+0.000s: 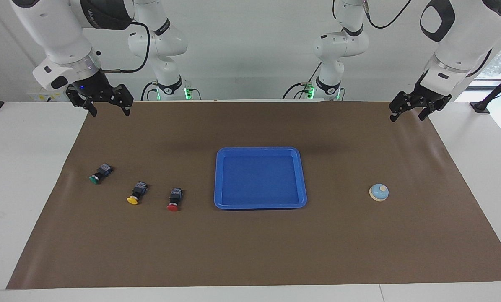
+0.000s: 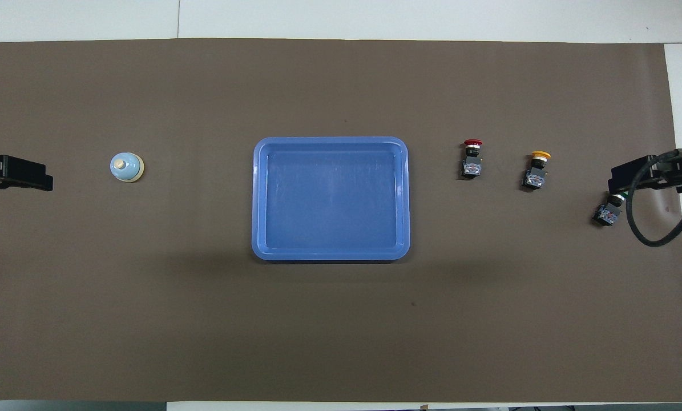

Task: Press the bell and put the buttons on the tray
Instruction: 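Reach the right gripper to the red button and grasp it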

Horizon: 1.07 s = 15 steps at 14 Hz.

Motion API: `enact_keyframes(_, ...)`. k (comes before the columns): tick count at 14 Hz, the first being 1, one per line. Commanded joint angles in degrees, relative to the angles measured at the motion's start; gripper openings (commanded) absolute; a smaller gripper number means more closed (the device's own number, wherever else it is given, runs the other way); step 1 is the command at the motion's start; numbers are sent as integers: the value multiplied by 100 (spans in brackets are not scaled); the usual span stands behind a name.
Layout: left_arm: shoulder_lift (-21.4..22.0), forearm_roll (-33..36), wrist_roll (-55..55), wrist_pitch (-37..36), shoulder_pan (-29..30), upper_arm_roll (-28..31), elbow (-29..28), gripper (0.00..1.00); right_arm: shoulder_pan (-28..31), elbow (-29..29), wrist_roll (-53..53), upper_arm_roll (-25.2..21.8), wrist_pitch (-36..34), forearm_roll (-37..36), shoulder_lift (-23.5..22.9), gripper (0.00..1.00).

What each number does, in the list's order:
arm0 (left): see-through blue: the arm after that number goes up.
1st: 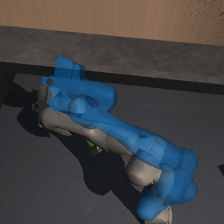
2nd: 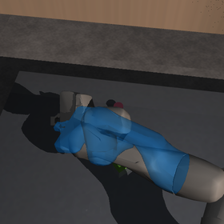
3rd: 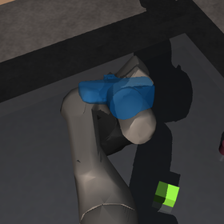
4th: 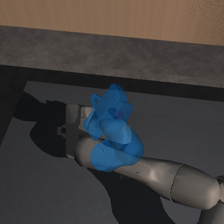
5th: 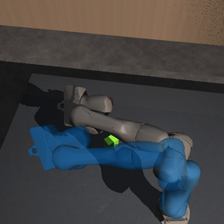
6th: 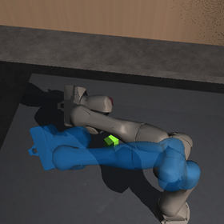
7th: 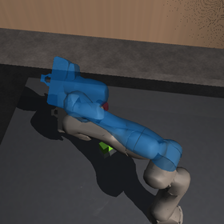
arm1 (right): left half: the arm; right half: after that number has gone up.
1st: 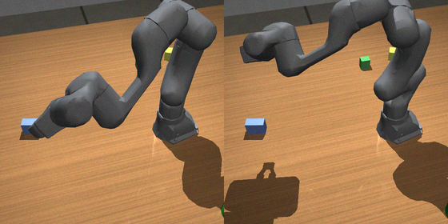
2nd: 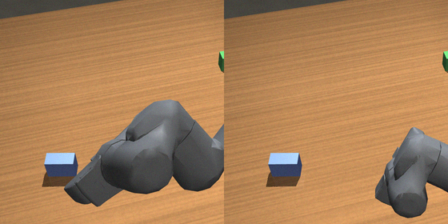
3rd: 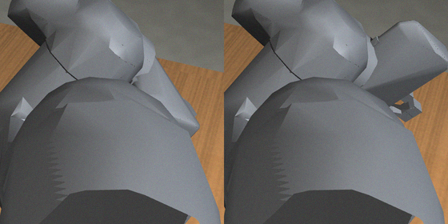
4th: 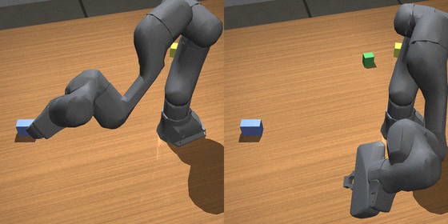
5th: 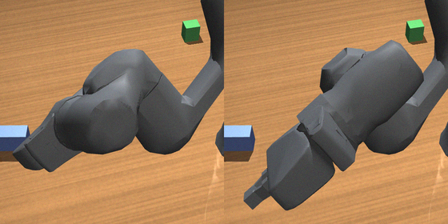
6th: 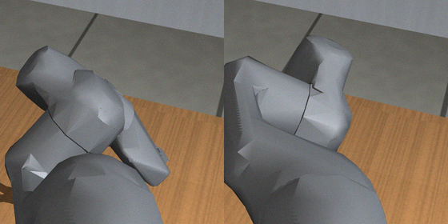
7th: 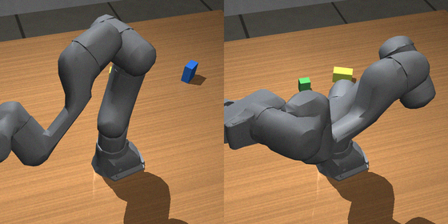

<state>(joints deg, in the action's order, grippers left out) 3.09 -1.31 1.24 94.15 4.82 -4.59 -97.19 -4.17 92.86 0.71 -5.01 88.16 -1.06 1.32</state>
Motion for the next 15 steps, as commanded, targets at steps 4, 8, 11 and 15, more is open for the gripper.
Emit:
enact_keyframes(4, -98, -18, -1, -125, -148, 10, 130, 100, -346, 681, -675, 114, 1043, -8, -104, 100)
enact_keyframes(8, -89, -18, -1, -213, -148, 10, 130, 100, -655, 681, -1475, 123, 2088, 1, -1061, 100)
enact_keyframes(11, -54, -18, 8, -266, -148, 10, 69, 100, -769, 1083, -1653, 123, 3115, 27, -1397, 100)
enact_keyframes(15, -45, -18, 8, -415, -148, 10, 77, 100, -778, 1129, -1820, 123, 3925, 45, -1994, 100)
